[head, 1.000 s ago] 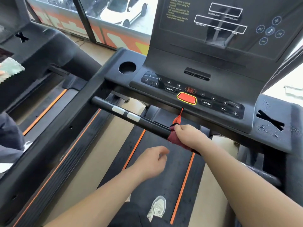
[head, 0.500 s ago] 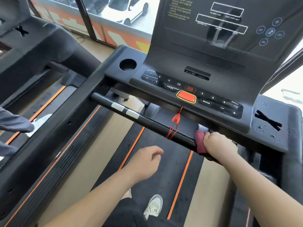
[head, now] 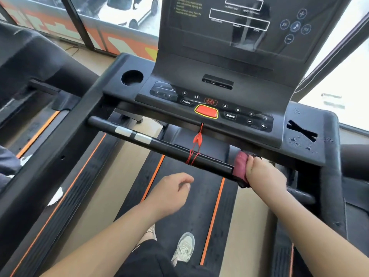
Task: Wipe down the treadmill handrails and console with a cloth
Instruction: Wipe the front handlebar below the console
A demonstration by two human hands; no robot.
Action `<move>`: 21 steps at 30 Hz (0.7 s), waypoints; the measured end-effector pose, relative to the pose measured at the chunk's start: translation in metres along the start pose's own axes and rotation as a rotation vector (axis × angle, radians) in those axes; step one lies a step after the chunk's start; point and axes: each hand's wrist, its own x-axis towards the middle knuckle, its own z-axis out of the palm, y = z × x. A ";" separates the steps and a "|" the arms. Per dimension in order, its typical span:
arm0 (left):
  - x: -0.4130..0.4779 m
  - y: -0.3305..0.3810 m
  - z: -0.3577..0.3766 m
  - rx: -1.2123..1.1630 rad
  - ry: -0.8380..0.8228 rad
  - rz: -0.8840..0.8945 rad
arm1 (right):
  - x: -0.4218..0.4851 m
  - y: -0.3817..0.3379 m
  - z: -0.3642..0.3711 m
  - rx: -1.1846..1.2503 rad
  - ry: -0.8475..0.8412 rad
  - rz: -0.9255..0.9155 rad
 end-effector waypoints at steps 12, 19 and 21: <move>0.015 0.018 0.021 -0.074 0.182 0.013 | -0.033 -0.008 0.021 0.220 0.488 -0.179; 0.004 0.057 0.051 -0.283 -0.017 0.091 | -0.070 -0.012 -0.016 0.616 0.179 -0.090; 0.001 0.064 0.055 -0.474 -0.032 0.056 | -0.077 -0.030 -0.022 1.002 0.009 -0.090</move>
